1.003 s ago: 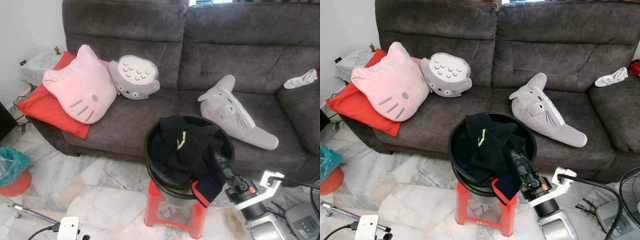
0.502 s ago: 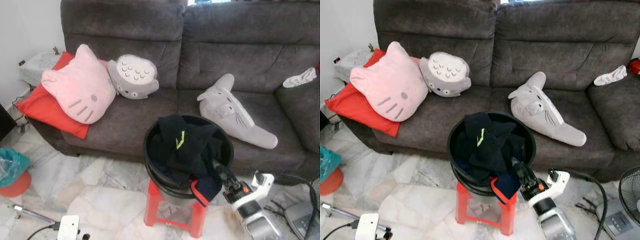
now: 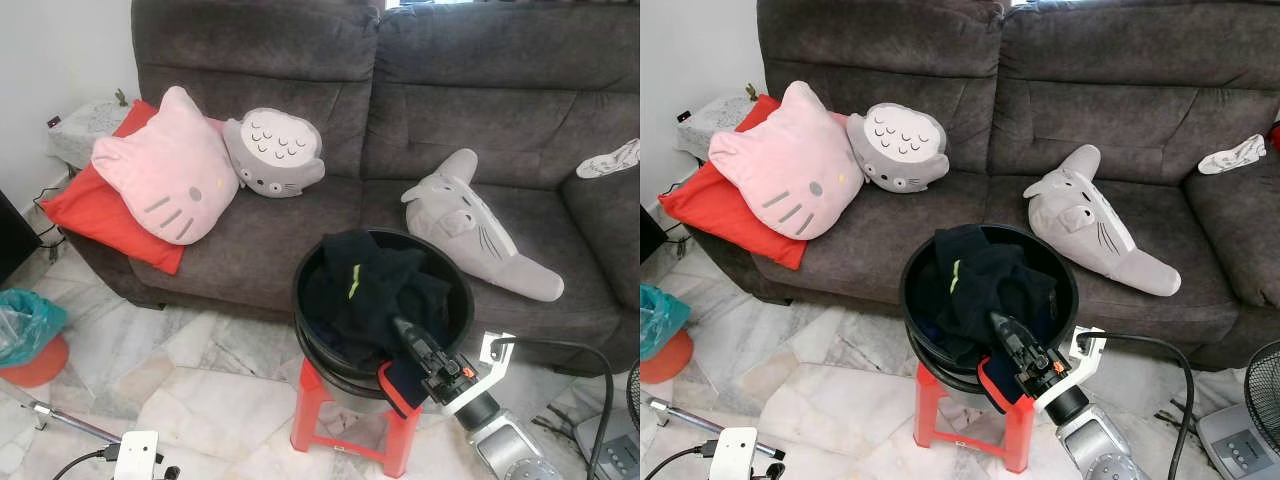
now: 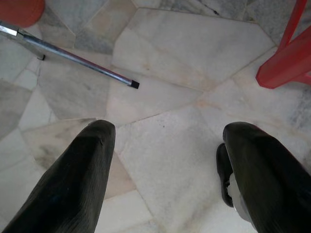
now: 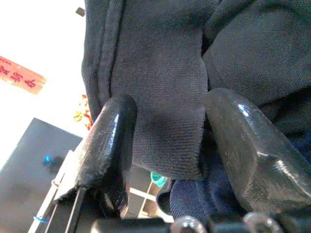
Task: Hang hanger
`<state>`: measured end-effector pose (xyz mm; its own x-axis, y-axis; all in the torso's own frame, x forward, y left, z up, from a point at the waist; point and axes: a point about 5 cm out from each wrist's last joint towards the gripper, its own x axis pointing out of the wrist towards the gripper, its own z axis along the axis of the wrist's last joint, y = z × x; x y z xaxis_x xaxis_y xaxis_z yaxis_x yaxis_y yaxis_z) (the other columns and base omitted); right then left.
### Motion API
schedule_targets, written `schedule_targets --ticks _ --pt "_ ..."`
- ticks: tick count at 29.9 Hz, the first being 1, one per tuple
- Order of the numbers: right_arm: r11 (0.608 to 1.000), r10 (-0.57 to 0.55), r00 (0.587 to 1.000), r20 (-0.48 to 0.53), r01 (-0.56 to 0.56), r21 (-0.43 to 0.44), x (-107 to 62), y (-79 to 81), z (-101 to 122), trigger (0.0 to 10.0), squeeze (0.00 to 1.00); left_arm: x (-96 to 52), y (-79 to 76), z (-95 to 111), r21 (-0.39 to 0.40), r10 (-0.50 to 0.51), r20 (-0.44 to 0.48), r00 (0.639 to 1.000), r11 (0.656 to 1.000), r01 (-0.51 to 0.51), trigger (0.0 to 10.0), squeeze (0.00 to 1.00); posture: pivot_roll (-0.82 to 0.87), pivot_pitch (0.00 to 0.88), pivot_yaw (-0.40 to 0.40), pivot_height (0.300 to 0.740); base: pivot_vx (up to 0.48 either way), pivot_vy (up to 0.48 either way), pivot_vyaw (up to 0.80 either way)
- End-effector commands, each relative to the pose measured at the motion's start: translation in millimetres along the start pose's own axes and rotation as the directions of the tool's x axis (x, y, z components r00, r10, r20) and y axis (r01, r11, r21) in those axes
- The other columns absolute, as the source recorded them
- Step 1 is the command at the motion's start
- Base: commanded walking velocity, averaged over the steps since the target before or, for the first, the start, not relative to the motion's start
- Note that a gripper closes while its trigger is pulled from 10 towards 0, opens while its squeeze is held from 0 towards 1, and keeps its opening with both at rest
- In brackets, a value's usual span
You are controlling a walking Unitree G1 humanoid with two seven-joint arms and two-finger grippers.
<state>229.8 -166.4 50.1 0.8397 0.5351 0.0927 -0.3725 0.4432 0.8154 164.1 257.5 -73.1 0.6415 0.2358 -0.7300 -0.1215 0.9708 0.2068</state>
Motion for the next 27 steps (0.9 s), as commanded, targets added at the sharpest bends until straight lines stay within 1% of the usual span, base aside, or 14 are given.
schedule_targets --ticks 1,5,6,8,9,10,14,16,17,18,19,22,27 --pt "1.0 0.005 1.0 -0.007 -0.005 -0.005 -0.7 0.4 0 10.0 0.0 -0.5 2.6 -2 -0.001 0.014 -0.008 1.0 1.0 -0.014 10.0 0.0 -0.13 0.0 0.041 0.74 0.0 0.0 0.0" --pt "0.998 0.051 0.999 0.005 -0.051 -0.023 4.4 8.4 7 10.0 0.0 0.0 2.5 -1 0.0 0.015 -0.007 1.0 1.0 -0.015 10.0 0.0 -0.13 0.0 0.042 0.74 0.0 0.0 0.0" --pt "0.998 0.051 0.999 0.005 -0.051 -0.023 4.4 8.4 7 10.0 0.0 0.0 2.5 -1 0.0 0.015 -0.007 1.0 1.0 -0.015 10.0 0.0 -0.13 0.0 0.042 0.74 0.0 0.0 0.0" --pt "0.993 0.107 0.994 0.017 -0.106 -0.048 10.8 18.0 12 10.0 0.0 0.1 2.9 0 0.0 0.017 -0.008 1.0 1.0 -0.017 10.0 0.0 -0.13 0.0 0.042 0.74 0.0 0.0 0.0" --pt "0.993 0.107 0.994 0.017 -0.106 -0.048 10.8 18.0 12 10.0 0.0 0.1 2.9 0 0.0 0.017 -0.008 1.0 1.0 -0.017 10.0 0.0 -0.13 0.0 0.042 0.74 0.0 0.0 0.0" --pt "0.985 0.165 0.986 0.028 -0.163 -0.064 17.9 28.5 17 10.0 0.0 0.1 3.6 0 0.0 0.018 -0.009 1.0 1.0 -0.018 10.0 0.0 -0.13 0.0 0.042 0.74 0.0 0.0 0.0" --pt "0.97 0.233 0.972 0.029 -0.23 -0.08 26.4 42.0 20 10.0 0.0 0.0 3.9 -1 0.0 0.018 -0.01 1.0 1.0 -0.018 10.0 0.0 -0.13 0.0 0.041 0.74 0.0 0.0 0.0" --pt "0.959 0.272 0.962 0.028 -0.268 -0.091 30.4 50.1 22 10.0 0.0 0.0 3.8 -1 0.0 0.019 -0.009 1.0 1.0 -0.019 10.0 0.0 -0.13 0.0 0.041 0.74 0.0 0.0 0.0" --pt "0.949 0.303 0.953 0.028 -0.299 -0.097 33.5 56.8 24 10.0 0.0 0.0 3.4 0 0.0 0.018 -0.008 1.0 1.0 -0.018 10.0 0.0 -0.13 0.0 0.042 0.74 0.0 0.0 0.0" --pt "0.949 0.303 0.953 0.028 -0.299 -0.097 33.5 56.8 24 10.0 0.0 0.0 3.4 0 0.0 0.018 -0.008 1.0 1.0 -0.018 10.0 0.0 -0.13 0.0 0.042 0.74 0.0 0.0 0.0" --pt "0.941 0.327 0.945 0.025 -0.323 -0.104 36.7 62.9 25 10.0 0.0 0.2 2.7 0 0.001 0.018 -0.007 1.0 1.0 -0.017 10.0 0.0 -0.13 0.0 0.042 0.74 0.0 0.0 0.0" --pt "0.936 0.337 0.941 0.021 -0.332 -0.112 40.4 67.2 25 10.0 0.0 0.3 1.2 0 0.001 0.016 -0.007 1.0 1.0 -0.016 10.0 0.0 -0.13 0.0 0.041 0.74 0.0 0.0 0.0" --pt "0.945 0.306 0.951 0.036 -0.299 -0.134 41.8 66.8 25 10.0 0.0 0.2 -0.4 0 0.001 0.014 -0.007 1.0 1.0 -0.014 10.0 0.0 -0.13 0.0 0.04 0.74 0.0 0.0 0.0"
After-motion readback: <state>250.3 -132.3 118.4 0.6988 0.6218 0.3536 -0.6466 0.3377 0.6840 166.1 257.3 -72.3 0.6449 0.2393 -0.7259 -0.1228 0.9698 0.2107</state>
